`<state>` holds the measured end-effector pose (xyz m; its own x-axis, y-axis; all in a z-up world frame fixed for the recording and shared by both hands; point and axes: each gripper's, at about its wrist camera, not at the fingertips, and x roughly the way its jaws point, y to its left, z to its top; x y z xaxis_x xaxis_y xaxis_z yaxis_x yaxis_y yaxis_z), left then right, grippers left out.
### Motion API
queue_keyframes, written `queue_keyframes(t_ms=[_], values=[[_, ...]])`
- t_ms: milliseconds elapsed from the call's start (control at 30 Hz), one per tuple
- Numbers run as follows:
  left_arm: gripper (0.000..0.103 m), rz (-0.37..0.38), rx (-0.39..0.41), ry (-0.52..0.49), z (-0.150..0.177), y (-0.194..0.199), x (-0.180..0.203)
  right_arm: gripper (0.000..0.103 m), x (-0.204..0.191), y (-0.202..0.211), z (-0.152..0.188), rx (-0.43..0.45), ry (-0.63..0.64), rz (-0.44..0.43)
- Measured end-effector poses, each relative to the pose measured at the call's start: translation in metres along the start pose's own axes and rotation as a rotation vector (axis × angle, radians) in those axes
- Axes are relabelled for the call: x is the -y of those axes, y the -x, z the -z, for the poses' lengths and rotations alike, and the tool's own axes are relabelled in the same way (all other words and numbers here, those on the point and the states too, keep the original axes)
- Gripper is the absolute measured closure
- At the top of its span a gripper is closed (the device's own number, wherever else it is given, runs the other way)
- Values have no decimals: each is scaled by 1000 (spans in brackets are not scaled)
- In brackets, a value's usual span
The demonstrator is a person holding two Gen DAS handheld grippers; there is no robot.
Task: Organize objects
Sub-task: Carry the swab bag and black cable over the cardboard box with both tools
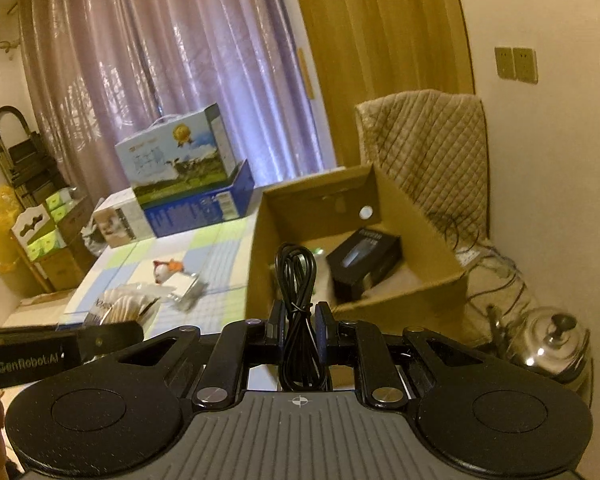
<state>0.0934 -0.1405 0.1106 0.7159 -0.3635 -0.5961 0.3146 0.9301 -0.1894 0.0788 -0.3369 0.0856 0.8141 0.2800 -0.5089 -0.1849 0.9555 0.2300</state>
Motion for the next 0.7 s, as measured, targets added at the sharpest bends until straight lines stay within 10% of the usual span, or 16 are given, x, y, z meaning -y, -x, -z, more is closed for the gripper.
queue_keyframes(t_ms=[700], values=[[82, 63, -30, -91, -59, -74, 55, 91, 50, -39, -60, -11, -17, 4]])
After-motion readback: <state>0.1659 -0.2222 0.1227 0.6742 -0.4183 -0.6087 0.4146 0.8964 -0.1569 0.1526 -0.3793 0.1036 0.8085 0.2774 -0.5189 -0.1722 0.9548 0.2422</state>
